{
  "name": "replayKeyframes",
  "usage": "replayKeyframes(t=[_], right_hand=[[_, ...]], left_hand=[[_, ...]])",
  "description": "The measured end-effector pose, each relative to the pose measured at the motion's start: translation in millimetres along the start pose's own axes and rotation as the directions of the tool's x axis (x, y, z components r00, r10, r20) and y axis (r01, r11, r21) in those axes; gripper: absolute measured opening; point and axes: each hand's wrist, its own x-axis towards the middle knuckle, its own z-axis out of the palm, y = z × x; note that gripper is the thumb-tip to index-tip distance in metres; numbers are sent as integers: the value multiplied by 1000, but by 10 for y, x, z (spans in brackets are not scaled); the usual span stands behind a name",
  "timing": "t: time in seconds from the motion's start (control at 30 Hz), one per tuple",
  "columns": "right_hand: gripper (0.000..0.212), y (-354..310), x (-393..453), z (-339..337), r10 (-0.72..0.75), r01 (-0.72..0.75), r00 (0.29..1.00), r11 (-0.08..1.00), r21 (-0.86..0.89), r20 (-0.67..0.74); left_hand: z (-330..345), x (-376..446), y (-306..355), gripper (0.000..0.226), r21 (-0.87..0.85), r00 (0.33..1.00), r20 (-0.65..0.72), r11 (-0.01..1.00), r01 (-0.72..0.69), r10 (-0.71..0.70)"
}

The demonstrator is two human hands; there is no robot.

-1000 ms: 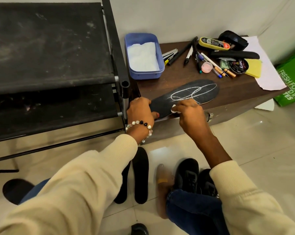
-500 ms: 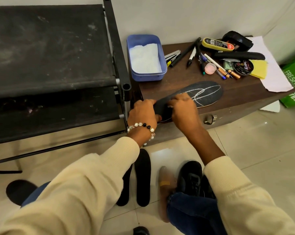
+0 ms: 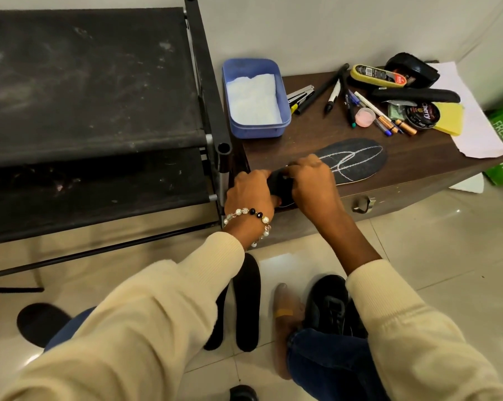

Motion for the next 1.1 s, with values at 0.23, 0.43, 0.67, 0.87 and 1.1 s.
replayKeyframes(t=[0.23,0.43,0.67,0.87,1.1], right_hand=[[28,139,51,-10,130,-130,990,991,-6,-56],[29,77,78,7,-52,54,997,998,29,-53],[25,172,80,70,166,-163,983,986,33,-79],[26,58,73,33,-104,105,994,994,22,-34],[26,182,13,76,101,-101,993,995,2,-54]], left_hand=[[6,-1,-8,52,7,1000,9,1000,-2,2],[15,11,7,48,-21,1000,1,1000,11,-11],[7,7,0,53,-22,1000,7,1000,5,-5],[2,-11,20,43,-37,1000,-12,999,12,-12],[-53,-30,36,55,6,1000,19,1000,-9,9]])
